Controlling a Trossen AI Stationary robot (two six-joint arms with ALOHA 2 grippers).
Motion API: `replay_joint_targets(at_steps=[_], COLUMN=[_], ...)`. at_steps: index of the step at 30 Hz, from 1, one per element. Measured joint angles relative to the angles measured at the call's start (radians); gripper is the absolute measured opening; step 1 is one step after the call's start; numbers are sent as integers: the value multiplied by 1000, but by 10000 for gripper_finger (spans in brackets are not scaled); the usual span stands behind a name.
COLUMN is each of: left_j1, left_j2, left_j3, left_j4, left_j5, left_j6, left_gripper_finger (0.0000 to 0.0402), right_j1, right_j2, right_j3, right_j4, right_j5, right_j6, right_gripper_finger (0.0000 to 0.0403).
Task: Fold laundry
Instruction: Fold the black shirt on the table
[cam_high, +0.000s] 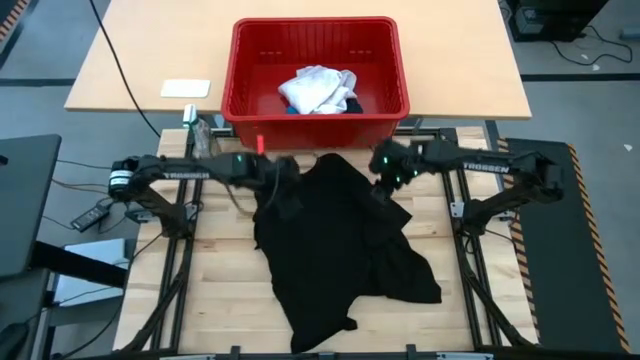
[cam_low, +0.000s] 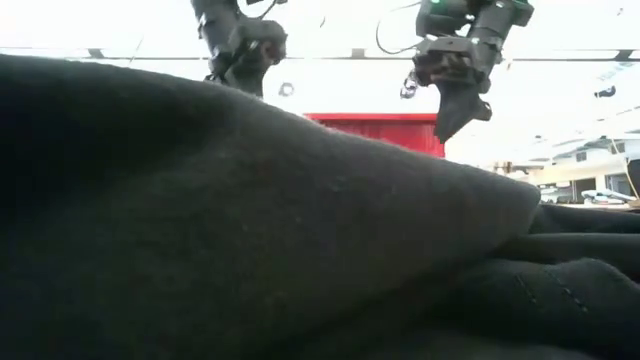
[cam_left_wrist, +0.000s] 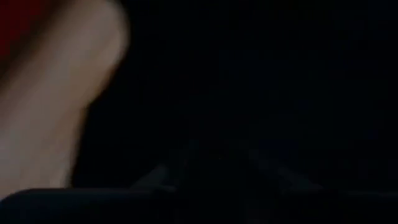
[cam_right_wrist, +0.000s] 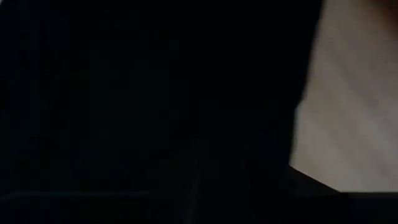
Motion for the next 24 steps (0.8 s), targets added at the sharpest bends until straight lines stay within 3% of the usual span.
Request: replay_joint_targets(at_steps=[9, 14, 19, 24], left_j1=[-214, -268, -292, -304], left_j2=[179, 306, 412, 444], left_j3=[-1, -1, -3, 2], left_j4=[205, 204, 137, 104], left_j5=[0, 44, 116, 120], left_j6=[-116, -169, -201, -210], left_gripper_finger=[103, 103, 102, 102], right_j1=[176, 176, 126, 46], right_j2=[-37, 12, 39, 49], right_j3=[-307, -372, -388, -391], right_j4=[331, 337, 240, 205], right_j5=[-30, -8, 114, 319], right_j6=[210, 186, 105, 31], right_gripper_finger=[92, 78, 74, 74])
